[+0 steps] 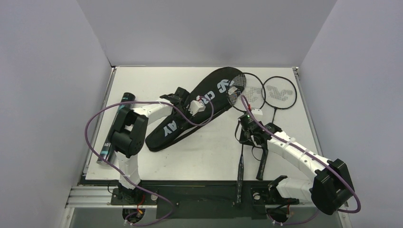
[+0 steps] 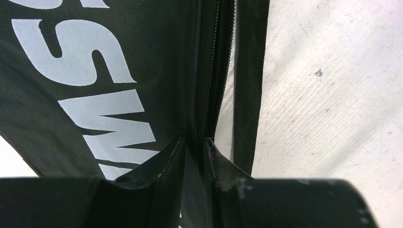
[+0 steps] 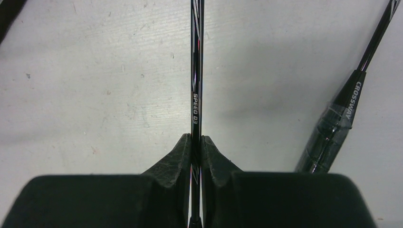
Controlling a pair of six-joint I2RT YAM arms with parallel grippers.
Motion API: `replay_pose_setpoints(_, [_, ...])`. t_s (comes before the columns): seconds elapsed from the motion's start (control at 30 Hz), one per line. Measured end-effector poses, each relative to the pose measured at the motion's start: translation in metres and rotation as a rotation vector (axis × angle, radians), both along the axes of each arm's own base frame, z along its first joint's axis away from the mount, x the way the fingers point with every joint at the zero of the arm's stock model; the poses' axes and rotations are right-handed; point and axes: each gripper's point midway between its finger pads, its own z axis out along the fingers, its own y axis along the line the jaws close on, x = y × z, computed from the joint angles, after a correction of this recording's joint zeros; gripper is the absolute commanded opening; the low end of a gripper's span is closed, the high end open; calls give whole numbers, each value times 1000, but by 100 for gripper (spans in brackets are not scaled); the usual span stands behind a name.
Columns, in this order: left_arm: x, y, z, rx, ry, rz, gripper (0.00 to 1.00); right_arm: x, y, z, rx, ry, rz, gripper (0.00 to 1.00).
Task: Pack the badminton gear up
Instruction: Pick up the racket from the center of the board.
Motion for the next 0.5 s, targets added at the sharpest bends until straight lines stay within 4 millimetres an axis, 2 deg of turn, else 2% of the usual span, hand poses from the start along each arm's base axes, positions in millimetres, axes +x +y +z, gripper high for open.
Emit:
replay_pose_setpoints(0.1, [-3,-1,0,-8,15,1,34,-6,1,-7,-8,19,9,0])
replay_pose_setpoints(0.33, [-7,-3,0,-19,32,1,17,-14,2,-19,-20,53,16,0])
replay_pose_setpoints(0.4, [-7,-3,0,-22,34,1,18,-14,2,-20,-20,55,16,0])
replay_pose_setpoints(0.5, [-7,-3,2,-26,39,1,27,-14,3,-20,-18,54,18,0])
